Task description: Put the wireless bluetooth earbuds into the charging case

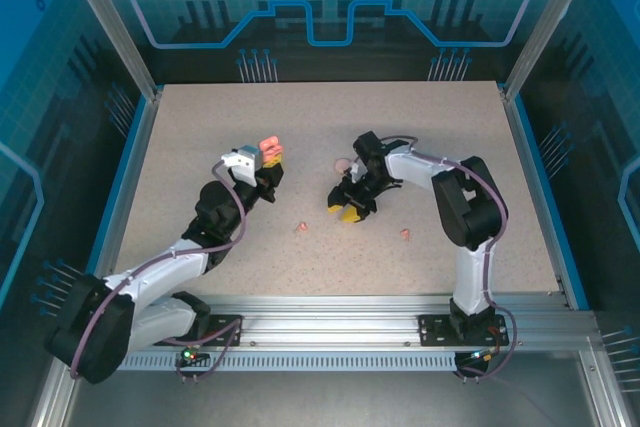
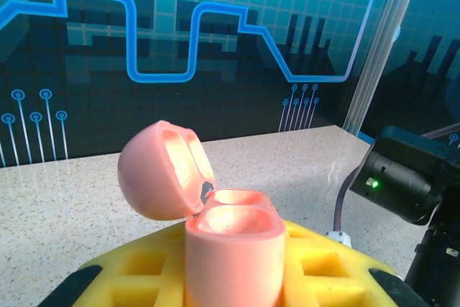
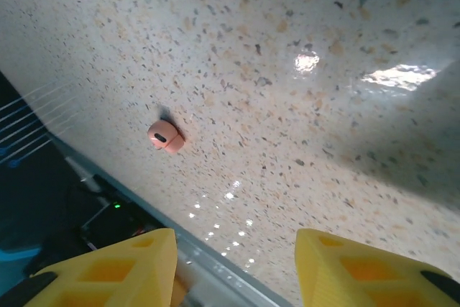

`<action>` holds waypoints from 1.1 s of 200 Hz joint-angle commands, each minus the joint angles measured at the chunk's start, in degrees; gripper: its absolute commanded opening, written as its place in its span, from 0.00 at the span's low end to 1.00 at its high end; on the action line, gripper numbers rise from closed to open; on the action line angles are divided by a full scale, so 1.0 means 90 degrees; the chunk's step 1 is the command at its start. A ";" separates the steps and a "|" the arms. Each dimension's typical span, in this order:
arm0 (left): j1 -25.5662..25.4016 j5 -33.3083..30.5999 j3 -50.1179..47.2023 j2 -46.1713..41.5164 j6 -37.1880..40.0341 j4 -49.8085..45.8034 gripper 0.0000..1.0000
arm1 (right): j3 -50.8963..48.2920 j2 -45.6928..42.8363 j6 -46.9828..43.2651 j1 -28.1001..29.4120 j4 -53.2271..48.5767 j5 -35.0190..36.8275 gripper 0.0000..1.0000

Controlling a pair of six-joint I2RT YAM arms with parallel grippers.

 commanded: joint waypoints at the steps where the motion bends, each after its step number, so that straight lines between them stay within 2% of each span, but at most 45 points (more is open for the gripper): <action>1: 0.0045 -0.0019 -0.0104 -0.0210 -0.0136 0.0037 0.00 | 0.0162 -0.0544 -0.0639 0.0375 -0.0330 0.1101 0.49; 47: 0.0051 -0.0459 -0.0105 -0.0210 -0.0130 0.0130 0.00 | -0.0143 -0.0746 -0.0568 0.1747 0.0350 0.2874 0.51; 69: 0.0044 -0.0698 -0.0067 -0.0229 -0.0138 0.0153 0.00 | 0.0034 -0.0468 -0.0421 0.2381 0.0483 0.3922 0.52; 96: 0.0045 -0.0823 0.0006 -0.0255 -0.0085 0.0157 0.00 | 0.0320 -0.0011 -0.0456 0.2773 0.0349 0.4907 0.55; 140: 0.0049 -0.0927 -0.0052 -0.0427 -0.0071 0.0079 0.00 | 0.0666 0.0473 -0.0611 0.2802 0.0412 0.4987 0.59; 220: 0.0050 -0.0930 -0.0116 -0.0550 -0.0032 0.0040 0.00 | 0.0931 0.0852 -0.0649 0.2570 0.0368 0.4982 0.58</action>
